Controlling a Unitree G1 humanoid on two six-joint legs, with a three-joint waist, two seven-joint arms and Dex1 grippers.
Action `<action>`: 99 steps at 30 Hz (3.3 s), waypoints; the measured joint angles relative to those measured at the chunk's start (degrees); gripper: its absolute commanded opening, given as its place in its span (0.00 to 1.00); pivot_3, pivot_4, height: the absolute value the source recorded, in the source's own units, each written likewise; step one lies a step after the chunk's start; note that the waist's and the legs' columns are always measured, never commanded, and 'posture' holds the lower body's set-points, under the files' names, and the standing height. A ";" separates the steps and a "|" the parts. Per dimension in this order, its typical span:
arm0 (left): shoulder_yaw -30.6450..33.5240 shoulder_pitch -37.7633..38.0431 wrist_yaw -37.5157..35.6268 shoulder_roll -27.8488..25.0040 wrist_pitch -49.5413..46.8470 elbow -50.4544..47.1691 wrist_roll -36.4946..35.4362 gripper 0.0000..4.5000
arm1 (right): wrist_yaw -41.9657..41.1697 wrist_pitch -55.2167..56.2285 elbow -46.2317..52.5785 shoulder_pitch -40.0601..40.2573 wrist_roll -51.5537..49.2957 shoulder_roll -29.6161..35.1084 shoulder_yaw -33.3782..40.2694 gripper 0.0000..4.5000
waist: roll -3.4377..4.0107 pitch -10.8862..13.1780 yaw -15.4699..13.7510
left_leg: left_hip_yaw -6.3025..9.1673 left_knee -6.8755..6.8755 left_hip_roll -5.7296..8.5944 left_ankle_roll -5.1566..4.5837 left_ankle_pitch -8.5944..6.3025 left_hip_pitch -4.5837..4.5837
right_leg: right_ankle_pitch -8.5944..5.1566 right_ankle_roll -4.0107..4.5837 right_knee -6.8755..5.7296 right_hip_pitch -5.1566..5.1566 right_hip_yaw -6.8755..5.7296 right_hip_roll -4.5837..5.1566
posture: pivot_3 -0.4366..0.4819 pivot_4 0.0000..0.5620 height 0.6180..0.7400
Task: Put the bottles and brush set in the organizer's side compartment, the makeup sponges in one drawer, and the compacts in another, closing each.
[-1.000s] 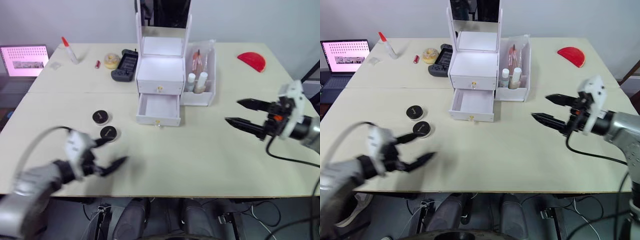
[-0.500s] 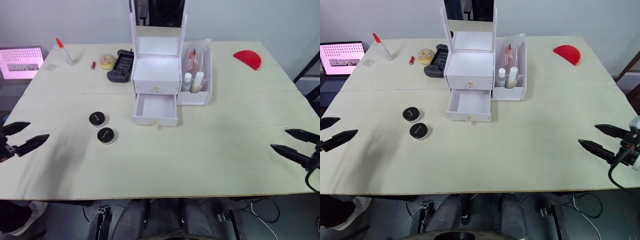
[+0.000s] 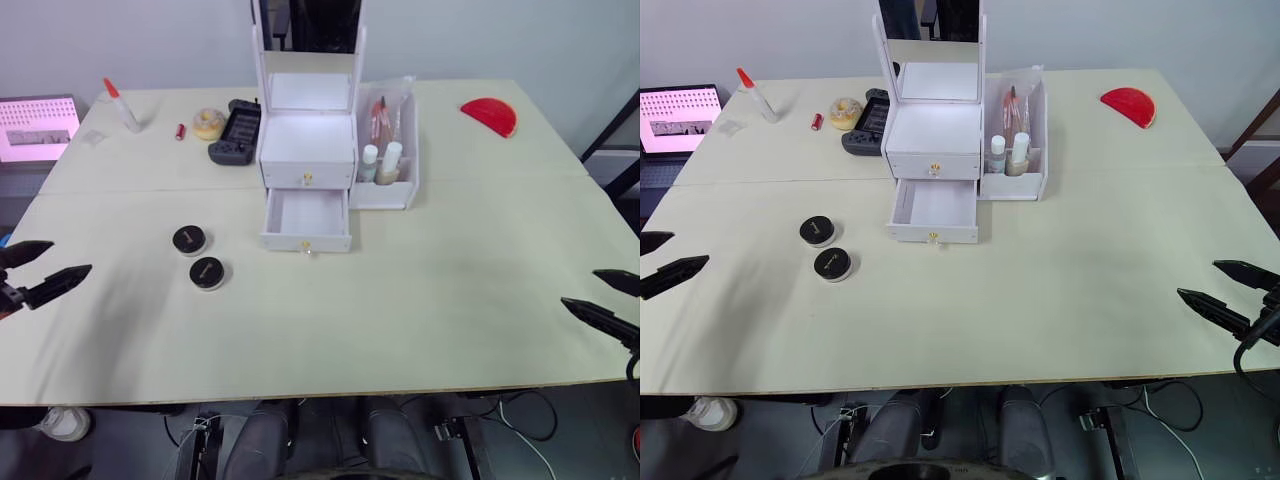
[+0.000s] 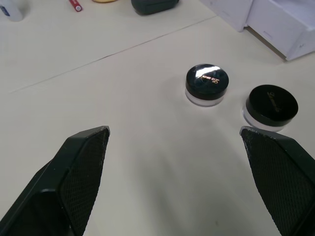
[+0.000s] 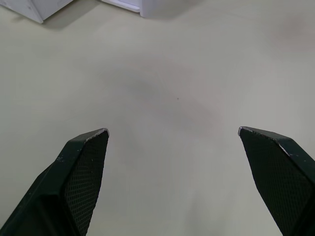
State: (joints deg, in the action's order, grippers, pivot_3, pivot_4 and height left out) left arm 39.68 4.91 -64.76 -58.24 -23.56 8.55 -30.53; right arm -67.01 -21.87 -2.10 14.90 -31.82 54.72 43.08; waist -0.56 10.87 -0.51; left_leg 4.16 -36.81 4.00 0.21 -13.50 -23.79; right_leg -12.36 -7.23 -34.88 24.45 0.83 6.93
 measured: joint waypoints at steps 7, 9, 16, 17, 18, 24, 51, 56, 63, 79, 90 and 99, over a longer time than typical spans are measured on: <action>-1.23 4.53 3.89 6.59 -2.38 -11.56 -0.71 0.99 | 2.21 -7.26 11.43 -1.71 -6.15 -0.83 -0.69 1.00 | 0.05 0.00 0.16 | -0.02 0.00 -0.01 0.00 0.00 0.00 | 0.00 0.00 -0.01 0.00 0.10 0.02 | 0.48 0.27 0.98; -3.67 6.33 6.68 10.80 -3.82 -17.72 -1.49 0.99 | 3.61 -11.00 17.21 -4.43 -10.43 -0.54 -1.91 1.00 | 0.04 0.00 0.17 | -0.01 -0.02 -0.01 0.00 0.00 0.00 | 0.00 0.00 -0.03 -0.01 0.15 0.03 | 0.48 0.27 0.98; -15.69 5.85 20.84 24.12 -2.98 -28.34 2.55 0.99 | 14.78 -19.80 28.79 -26.48 -17.14 0.12 -19.27 1.00 | -0.13 0.01 -0.47 | 0.12 -0.18 -0.01 -0.03 0.03 -0.07 | 0.03 0.03 -0.04 -0.04 -0.10 -0.08 | 0.48 0.27 0.98; -16.50 5.09 22.18 24.85 -2.06 -27.78 3.80 0.99 | 16.02 -20.34 28.89 -28.88 -16.66 -0.15 -21.95 1.00 | -0.13 0.01 -0.59 | 0.13 -0.19 0.02 -0.13 0.09 -0.13 | 0.03 0.03 -0.04 -0.02 -0.13 -0.07 | 0.48 0.27 0.98; -17.22 4.10 23.60 25.46 -0.90 -26.92 5.08 0.99 | 17.15 -20.84 28.66 -31.23 -16.13 -0.81 -24.78 1.00 | -0.13 0.01 -0.67 | 0.13 -0.21 0.05 -0.16 0.11 -0.18 | 0.04 0.03 -0.03 0.01 -0.14 -0.09 | 0.48 0.27 0.98; -22.89 0.48 26.32 28.99 4.35 -22.23 8.97 0.99 | 19.11 -21.17 25.56 -40.39 -12.86 -5.64 -35.11 1.00 | -0.13 0.00 -0.34 | 0.08 -0.28 0.14 -0.19 0.12 -0.24 | 0.06 0.01 -0.01 0.04 -0.13 -0.08 | 0.48 0.27 0.98; -28.74 -5.46 27.79 31.14 7.53 -13.73 11.36 0.60 | 18.25 -20.29 19.95 -47.49 -6.51 -9.96 -40.63 1.00 | -0.12 -0.01 -0.21 | 0.13 -0.28 0.13 -0.20 0.13 -0.22 | 0.08 -0.03 -0.16 0.10 -0.16 -0.15 | 0.48 0.27 0.98; -28.43 -6.10 26.99 28.96 4.09 -17.21 8.90 0.60 | 18.29 -20.29 19.94 -47.47 -5.63 -10.55 -40.78 1.00 | -0.12 -0.01 -0.23 | 0.14 -0.28 0.13 -0.20 0.14 -0.22 | 0.08 -0.02 -0.18 0.11 -0.16 -0.15 | 0.48 0.27 0.98; -27.65 -20.24 24.56 25.70 -2.93 -20.55 2.15 0.60 | 19.36 -20.36 20.55 -46.49 -5.36 -11.46 -40.77 1.00 | -0.13 0.00 -0.31 | 0.19 -0.32 0.16 -0.17 0.16 -0.22 | 0.17 -0.18 -0.20 0.07 -0.24 -0.17 | 0.48 0.27 0.98; -41.21 -42.55 10.97 33.10 5.47 9.99 8.86 0.60 | 25.58 -22.41 27.17 -42.74 -5.61 -13.20 -39.26 1.00 | -0.15 0.01 0.01 | 0.22 -0.29 0.15 -0.19 0.18 -0.14 | 0.20 -0.25 -0.31 0.06 -0.23 -0.25 | 0.48 0.27 0.98; -42.36 -42.98 9.60 34.34 8.36 13.56 12.31 0.60 | 28.00 -23.99 29.39 -40.83 -7.22 -13.22 -37.58 1.00 | -0.15 0.01 -0.15 | 0.23 -0.30 0.16 -0.19 0.18 -0.15 | 0.21 -0.25 -0.31 0.05 -0.23 -0.24 | 0.48 0.27 0.98; -42.27 -43.56 10.04 34.76 8.81 14.13 13.07 1.00 | 28.85 -24.00 29.43 -40.83 -7.77 -13.22 -37.57 1.00 | -0.15 0.01 -0.15 | 0.23 -0.31 0.16 -0.19 0.18 -0.15 | 0.21 -0.25 -0.33 0.05 -0.23 -0.24 | 0.48 0.27 0.98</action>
State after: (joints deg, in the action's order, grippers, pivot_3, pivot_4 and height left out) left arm -2.59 -38.65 -54.72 -23.48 -14.75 22.68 -17.46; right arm -38.16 -45.87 27.33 -25.92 -39.59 41.51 5.51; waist -0.71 10.88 -0.65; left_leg 4.39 -37.12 4.16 0.02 -13.33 -23.94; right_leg -12.16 -7.48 -35.20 24.50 0.60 6.69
